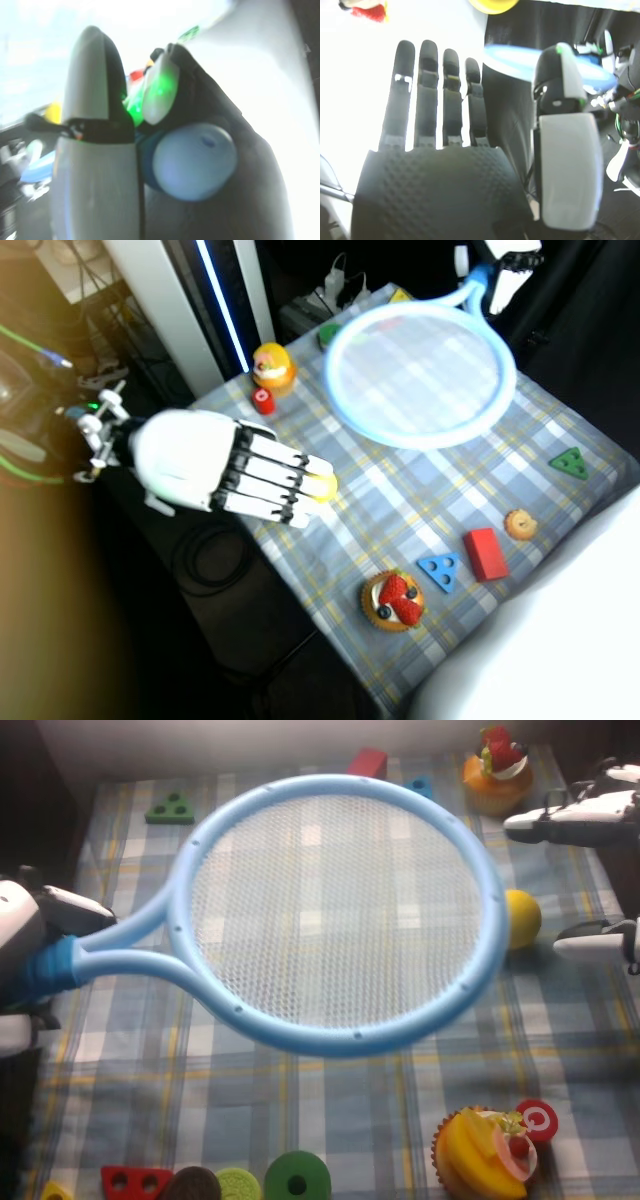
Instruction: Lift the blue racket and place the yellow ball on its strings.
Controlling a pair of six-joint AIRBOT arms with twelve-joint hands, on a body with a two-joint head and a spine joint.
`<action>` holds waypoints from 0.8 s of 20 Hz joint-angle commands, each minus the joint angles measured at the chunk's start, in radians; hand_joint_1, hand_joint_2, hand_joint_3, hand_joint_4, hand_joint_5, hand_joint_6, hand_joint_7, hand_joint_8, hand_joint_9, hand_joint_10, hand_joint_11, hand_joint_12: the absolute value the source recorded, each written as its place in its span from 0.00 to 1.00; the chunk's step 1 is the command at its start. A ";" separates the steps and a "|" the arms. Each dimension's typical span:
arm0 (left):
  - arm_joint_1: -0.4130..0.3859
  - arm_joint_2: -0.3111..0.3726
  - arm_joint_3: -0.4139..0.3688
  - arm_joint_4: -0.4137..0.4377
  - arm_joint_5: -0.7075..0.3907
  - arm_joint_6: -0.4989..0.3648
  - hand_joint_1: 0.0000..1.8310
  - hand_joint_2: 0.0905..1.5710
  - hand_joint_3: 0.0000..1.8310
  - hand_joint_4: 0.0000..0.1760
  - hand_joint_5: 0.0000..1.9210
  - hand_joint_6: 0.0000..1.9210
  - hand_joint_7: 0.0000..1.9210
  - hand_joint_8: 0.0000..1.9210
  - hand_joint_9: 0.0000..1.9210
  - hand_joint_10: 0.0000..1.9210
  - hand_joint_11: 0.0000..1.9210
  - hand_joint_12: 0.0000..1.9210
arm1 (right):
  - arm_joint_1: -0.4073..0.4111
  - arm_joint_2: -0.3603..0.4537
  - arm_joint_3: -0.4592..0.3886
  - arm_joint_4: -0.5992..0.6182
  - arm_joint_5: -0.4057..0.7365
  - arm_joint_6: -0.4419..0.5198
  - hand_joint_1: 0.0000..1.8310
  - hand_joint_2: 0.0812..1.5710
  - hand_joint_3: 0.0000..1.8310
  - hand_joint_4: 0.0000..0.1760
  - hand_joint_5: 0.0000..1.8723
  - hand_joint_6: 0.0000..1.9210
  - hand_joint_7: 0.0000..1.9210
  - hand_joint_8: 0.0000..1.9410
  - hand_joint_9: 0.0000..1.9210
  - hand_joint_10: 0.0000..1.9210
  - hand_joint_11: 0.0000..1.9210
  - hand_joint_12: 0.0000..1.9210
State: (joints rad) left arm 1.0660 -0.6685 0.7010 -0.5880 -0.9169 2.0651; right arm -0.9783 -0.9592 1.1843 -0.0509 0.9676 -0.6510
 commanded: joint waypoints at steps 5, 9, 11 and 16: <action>-0.005 0.004 -0.009 0.027 -0.145 -0.008 1.00 0.73 0.00 1.00 0.43 1.00 0.62 1.00 0.78 1.00 0.84 1.00 | 0.108 -0.075 0.078 -0.090 -0.064 0.044 0.57 0.57 0.00 0.00 0.35 0.00 0.43 0.01 0.45 0.02 0.26 0.46; -0.006 0.001 -0.010 0.037 -0.145 -0.008 1.00 0.72 0.00 1.00 0.44 1.00 0.64 1.00 0.80 1.00 0.80 1.00 | 0.175 -0.143 0.145 -0.162 -0.202 0.050 0.69 0.68 0.00 0.00 0.54 0.34 0.55 0.55 0.48 0.61 0.42 0.78; -0.007 0.001 -0.009 0.037 -0.144 -0.008 1.00 0.72 0.00 1.00 0.45 1.00 0.64 1.00 0.81 1.00 0.81 1.00 | 0.188 -0.165 0.163 -0.178 -0.236 0.050 0.70 0.67 0.00 0.00 0.57 0.31 0.55 0.56 0.50 0.58 0.44 0.73; -0.008 0.001 -0.007 0.043 -0.125 -0.008 0.95 0.73 0.00 0.89 0.40 1.00 0.62 1.00 0.79 1.00 0.80 1.00 | 0.190 -0.175 0.178 -0.181 -0.262 0.050 0.71 0.67 0.00 0.00 0.62 0.25 0.51 0.60 0.52 0.56 0.49 0.70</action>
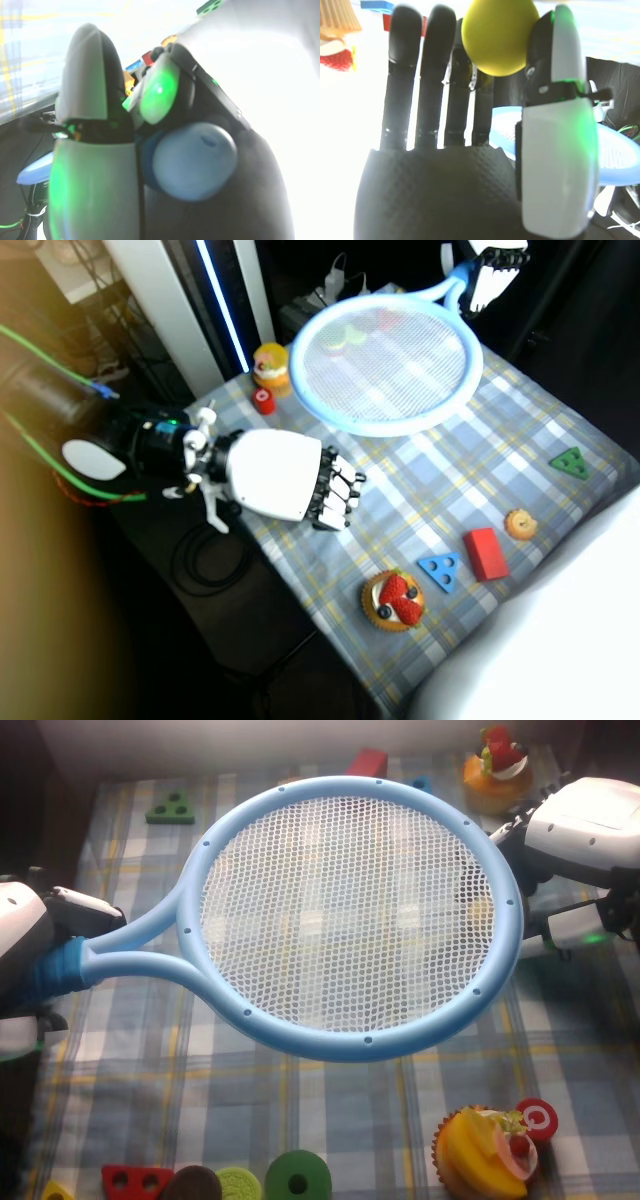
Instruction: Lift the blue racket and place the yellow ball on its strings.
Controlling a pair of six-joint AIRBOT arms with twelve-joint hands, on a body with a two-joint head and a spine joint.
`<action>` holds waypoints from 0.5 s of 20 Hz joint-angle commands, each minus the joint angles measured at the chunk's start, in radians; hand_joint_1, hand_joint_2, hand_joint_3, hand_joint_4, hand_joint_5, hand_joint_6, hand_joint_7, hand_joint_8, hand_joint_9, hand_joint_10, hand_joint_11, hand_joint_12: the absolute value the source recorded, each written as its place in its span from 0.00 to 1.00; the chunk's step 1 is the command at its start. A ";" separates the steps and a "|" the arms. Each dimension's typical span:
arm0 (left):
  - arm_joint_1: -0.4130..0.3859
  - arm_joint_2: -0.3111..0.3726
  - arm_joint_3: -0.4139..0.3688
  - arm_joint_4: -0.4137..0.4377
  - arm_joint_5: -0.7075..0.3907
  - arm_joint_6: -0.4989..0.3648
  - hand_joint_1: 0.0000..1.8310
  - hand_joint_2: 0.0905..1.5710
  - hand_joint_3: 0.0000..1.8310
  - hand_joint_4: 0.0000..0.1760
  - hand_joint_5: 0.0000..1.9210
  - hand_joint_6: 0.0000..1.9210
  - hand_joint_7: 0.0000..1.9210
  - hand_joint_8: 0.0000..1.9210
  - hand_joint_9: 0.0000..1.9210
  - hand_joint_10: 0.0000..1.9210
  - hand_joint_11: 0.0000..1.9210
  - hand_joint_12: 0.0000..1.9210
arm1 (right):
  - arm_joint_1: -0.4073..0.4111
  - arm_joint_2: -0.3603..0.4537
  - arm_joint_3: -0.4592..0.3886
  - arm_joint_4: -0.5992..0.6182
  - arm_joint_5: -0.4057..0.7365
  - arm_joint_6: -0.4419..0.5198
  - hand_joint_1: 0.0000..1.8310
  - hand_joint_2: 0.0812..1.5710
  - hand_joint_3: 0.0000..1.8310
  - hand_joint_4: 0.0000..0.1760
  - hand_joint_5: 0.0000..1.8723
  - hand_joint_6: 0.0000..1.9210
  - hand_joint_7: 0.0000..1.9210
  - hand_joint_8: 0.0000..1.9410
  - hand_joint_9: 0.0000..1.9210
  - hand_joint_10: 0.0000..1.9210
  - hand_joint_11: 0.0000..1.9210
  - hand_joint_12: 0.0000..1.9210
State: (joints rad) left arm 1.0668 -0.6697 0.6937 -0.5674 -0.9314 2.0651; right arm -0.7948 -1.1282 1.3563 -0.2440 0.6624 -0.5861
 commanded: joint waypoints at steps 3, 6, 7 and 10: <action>-0.012 -0.002 0.018 0.024 -0.065 -0.008 0.93 0.75 0.00 0.88 0.38 1.00 0.62 1.00 0.79 1.00 0.67 0.98 | 0.015 0.035 -0.017 0.034 0.099 -0.015 0.73 0.74 0.00 0.00 0.51 0.42 0.38 0.73 0.40 0.78 0.34 0.85; -0.027 -0.014 0.045 0.017 -0.011 -0.008 0.96 0.72 0.00 1.00 0.39 1.00 0.59 1.00 0.75 1.00 0.80 1.00 | 0.015 0.096 -0.069 0.070 0.221 -0.018 0.74 0.71 0.00 0.00 0.52 0.47 0.43 0.62 0.43 0.68 0.34 0.60; -0.031 -0.021 0.055 0.013 0.007 -0.008 0.97 0.73 0.00 1.00 0.40 1.00 0.58 1.00 0.75 1.00 0.80 1.00 | 0.015 0.119 -0.090 0.080 0.270 -0.025 0.75 0.71 0.00 0.00 0.51 0.48 0.44 0.60 0.44 0.67 0.36 0.58; -0.036 -0.030 0.071 0.004 0.035 -0.007 0.98 0.72 0.00 0.97 0.38 1.00 0.57 1.00 0.75 1.00 0.81 1.00 | 0.015 0.166 -0.133 0.090 0.364 -0.062 0.67 0.69 0.00 0.00 0.56 0.43 0.49 0.57 0.51 0.37 0.42 0.57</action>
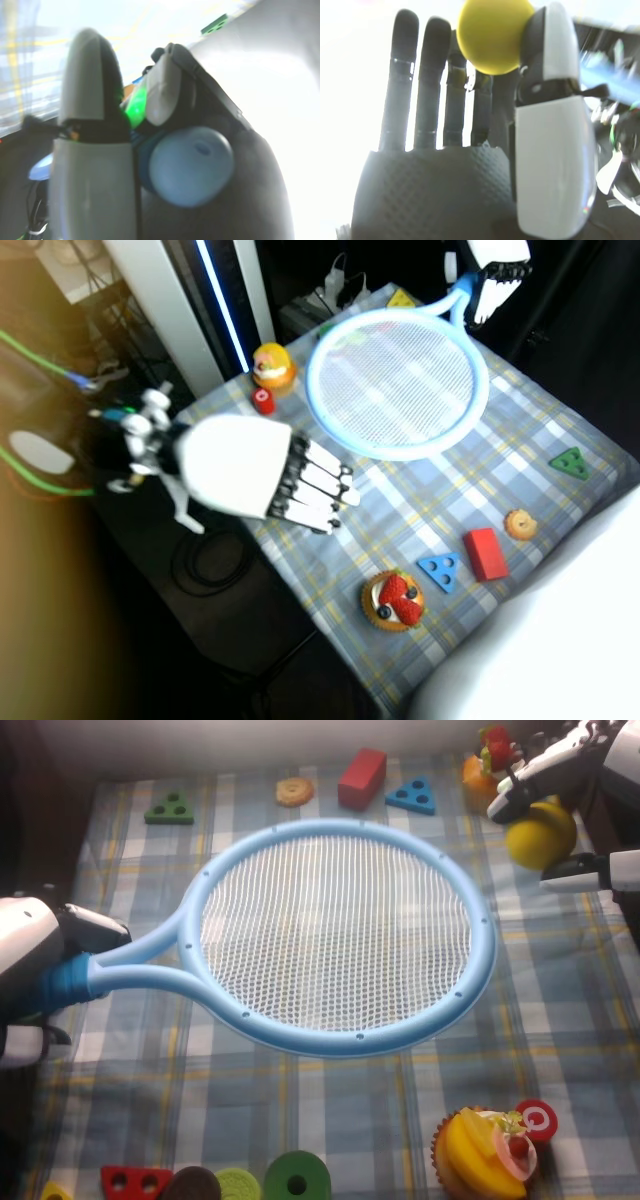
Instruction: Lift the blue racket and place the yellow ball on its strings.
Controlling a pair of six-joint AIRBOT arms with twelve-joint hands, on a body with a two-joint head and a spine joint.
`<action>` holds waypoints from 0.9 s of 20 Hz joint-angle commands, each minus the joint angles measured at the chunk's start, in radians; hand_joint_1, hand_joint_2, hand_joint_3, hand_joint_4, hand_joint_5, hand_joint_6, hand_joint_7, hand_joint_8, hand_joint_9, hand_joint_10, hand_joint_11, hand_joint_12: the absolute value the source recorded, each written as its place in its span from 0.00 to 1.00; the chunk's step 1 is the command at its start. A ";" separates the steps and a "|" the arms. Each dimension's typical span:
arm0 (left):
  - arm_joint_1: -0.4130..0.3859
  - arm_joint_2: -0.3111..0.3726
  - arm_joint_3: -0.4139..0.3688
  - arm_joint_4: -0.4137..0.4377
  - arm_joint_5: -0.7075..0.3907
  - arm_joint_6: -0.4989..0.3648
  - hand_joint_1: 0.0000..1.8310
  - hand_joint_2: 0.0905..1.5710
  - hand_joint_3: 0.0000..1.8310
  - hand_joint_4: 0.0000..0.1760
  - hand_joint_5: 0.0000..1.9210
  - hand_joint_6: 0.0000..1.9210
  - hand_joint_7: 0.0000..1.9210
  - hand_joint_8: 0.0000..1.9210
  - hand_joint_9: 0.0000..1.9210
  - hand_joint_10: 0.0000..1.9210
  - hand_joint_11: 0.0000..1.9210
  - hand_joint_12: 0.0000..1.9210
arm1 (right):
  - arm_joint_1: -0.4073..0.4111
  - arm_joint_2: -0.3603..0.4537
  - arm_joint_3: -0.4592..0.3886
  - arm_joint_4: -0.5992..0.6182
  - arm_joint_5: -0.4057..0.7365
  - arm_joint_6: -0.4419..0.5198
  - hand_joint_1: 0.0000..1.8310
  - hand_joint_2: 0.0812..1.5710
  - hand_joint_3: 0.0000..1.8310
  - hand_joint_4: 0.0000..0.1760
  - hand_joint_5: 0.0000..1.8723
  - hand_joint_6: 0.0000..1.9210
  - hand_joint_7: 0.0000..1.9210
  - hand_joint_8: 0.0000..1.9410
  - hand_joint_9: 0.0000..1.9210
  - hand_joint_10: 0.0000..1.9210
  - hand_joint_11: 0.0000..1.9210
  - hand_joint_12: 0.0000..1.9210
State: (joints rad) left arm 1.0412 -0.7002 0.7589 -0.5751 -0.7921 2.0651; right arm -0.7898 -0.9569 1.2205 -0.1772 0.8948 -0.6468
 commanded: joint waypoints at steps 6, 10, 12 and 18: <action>-0.027 -0.008 0.020 0.006 -0.092 -0.007 0.96 0.73 0.00 0.86 0.40 1.00 0.59 1.00 0.76 1.00 0.82 1.00 | 0.057 0.009 -0.034 -0.049 0.215 -0.006 0.68 0.67 0.00 0.00 0.64 0.26 0.50 0.58 0.60 0.24 0.52 0.50; -0.053 -0.020 0.031 0.021 -0.089 -0.005 0.94 0.73 0.00 0.73 0.43 1.00 0.62 1.00 0.77 1.00 0.82 1.00 | 0.123 -0.025 -0.038 -0.181 0.193 0.039 0.70 0.67 0.00 0.00 0.67 0.15 0.50 0.63 0.52 0.54 0.50 0.70; -0.077 -0.033 0.037 0.033 -0.084 0.020 0.93 0.73 0.00 0.71 0.43 1.00 0.62 1.00 0.77 1.00 0.82 1.00 | 0.127 -0.040 -0.032 -0.219 0.175 0.068 0.69 0.68 0.00 0.00 0.67 0.14 0.49 0.65 0.52 0.57 0.50 0.72; -0.099 -0.043 0.038 0.056 -0.102 0.029 0.97 0.70 0.00 0.73 0.45 1.00 0.65 1.00 0.81 1.00 0.83 1.00 | 0.134 -0.080 -0.013 -0.288 0.129 0.128 0.67 0.70 0.00 0.00 0.57 0.37 0.44 0.67 0.44 0.44 0.38 0.65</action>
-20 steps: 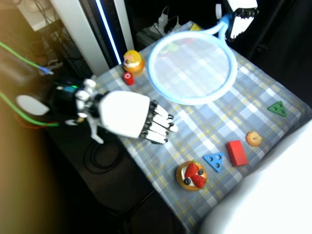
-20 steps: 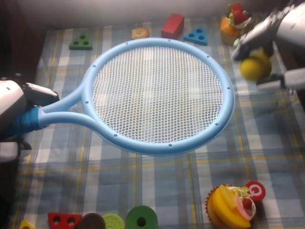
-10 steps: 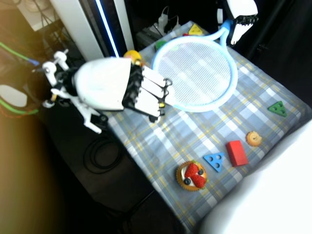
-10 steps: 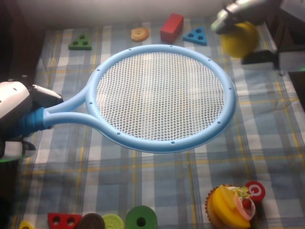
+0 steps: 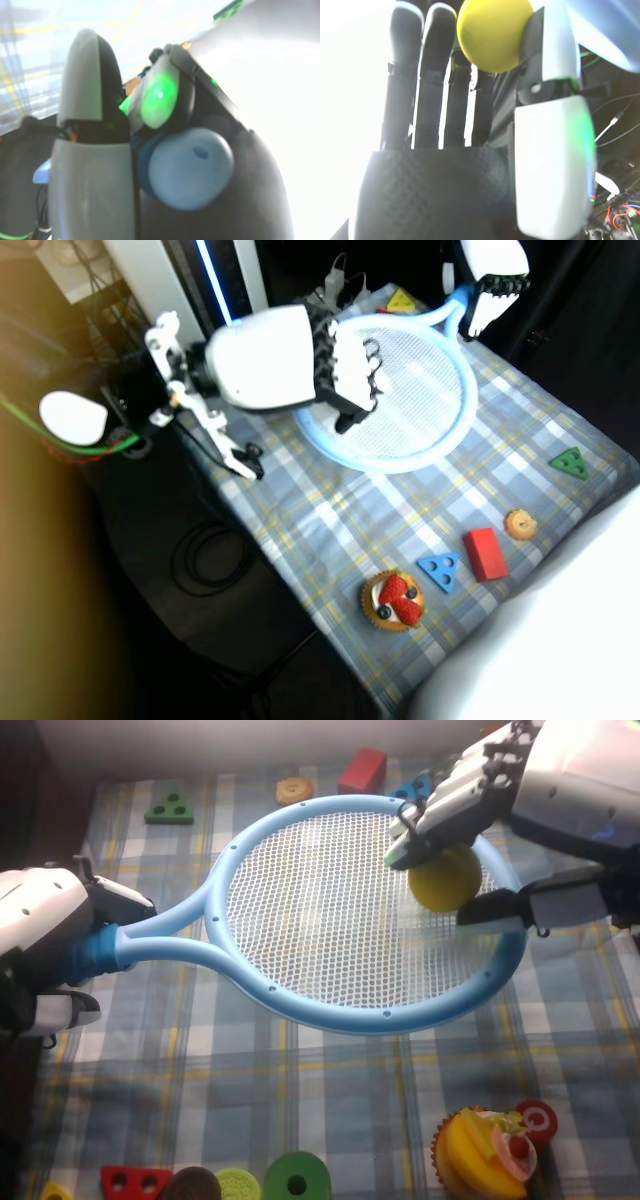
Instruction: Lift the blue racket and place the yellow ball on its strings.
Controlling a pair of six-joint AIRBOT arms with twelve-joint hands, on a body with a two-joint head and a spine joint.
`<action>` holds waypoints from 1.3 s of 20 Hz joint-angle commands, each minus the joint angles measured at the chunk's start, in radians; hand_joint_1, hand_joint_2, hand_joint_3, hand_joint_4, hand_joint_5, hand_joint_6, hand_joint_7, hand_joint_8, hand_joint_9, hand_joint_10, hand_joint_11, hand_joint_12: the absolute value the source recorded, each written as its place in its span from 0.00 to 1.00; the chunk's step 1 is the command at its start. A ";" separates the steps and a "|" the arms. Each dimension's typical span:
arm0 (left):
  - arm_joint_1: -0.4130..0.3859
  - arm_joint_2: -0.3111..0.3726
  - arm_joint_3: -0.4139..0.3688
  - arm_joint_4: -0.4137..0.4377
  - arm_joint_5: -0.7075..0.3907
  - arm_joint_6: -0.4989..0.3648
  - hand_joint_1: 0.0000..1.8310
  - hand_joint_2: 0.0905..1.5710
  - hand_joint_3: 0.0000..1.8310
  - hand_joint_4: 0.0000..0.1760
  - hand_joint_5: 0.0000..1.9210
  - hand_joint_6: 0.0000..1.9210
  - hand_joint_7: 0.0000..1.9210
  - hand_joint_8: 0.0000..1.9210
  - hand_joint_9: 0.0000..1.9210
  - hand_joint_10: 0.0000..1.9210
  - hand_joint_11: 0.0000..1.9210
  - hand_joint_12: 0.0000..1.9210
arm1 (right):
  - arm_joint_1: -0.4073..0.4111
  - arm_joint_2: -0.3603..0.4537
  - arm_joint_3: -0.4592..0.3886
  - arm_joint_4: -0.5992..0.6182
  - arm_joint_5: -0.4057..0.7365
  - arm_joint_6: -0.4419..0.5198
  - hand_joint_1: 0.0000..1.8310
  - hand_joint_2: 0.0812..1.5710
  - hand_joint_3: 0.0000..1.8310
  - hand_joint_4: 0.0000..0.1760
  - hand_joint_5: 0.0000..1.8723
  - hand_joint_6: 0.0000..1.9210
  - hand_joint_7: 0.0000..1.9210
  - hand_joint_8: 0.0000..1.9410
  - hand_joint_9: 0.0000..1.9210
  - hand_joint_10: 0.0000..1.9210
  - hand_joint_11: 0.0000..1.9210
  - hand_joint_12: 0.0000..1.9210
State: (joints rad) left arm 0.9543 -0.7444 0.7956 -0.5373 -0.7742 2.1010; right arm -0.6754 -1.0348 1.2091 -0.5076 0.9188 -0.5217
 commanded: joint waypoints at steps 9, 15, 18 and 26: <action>-0.014 0.001 -0.006 0.027 -0.137 -0.007 0.98 0.70 0.00 0.50 0.46 1.00 0.64 1.00 0.78 1.00 0.81 1.00 | 0.019 -0.005 -0.002 0.025 0.074 0.030 0.42 0.64 0.00 0.00 0.33 0.00 0.29 0.00 0.32 0.01 0.13 0.51; -0.014 0.001 -0.003 0.024 -0.144 -0.007 0.97 0.72 0.00 0.58 0.45 1.00 0.65 1.00 0.80 1.00 0.84 1.00 | 0.019 -0.004 -0.002 0.034 0.071 0.039 0.33 0.68 0.01 0.03 0.31 0.00 0.29 0.00 0.31 0.00 0.11 0.51; -0.014 0.001 -0.003 0.022 -0.145 -0.005 0.96 0.73 0.01 0.64 0.44 1.00 0.65 1.00 0.79 1.00 0.83 1.00 | 0.019 0.000 -0.003 0.045 0.071 0.039 0.33 0.67 0.00 0.06 0.30 0.00 0.29 0.00 0.30 0.00 0.10 0.53; -0.017 -0.014 0.017 -0.020 -0.111 0.042 0.93 0.72 0.00 0.86 0.40 1.00 0.61 1.00 0.76 1.00 0.79 1.00 | 0.019 0.001 -0.005 0.059 0.077 0.039 0.31 0.68 0.00 0.11 0.31 0.00 0.31 0.00 0.32 0.00 0.10 0.58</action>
State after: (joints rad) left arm 0.9512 -0.7586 0.8104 -0.5777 -0.7860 2.1464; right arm -0.6754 -1.0340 1.2087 -0.4976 0.8848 -0.4889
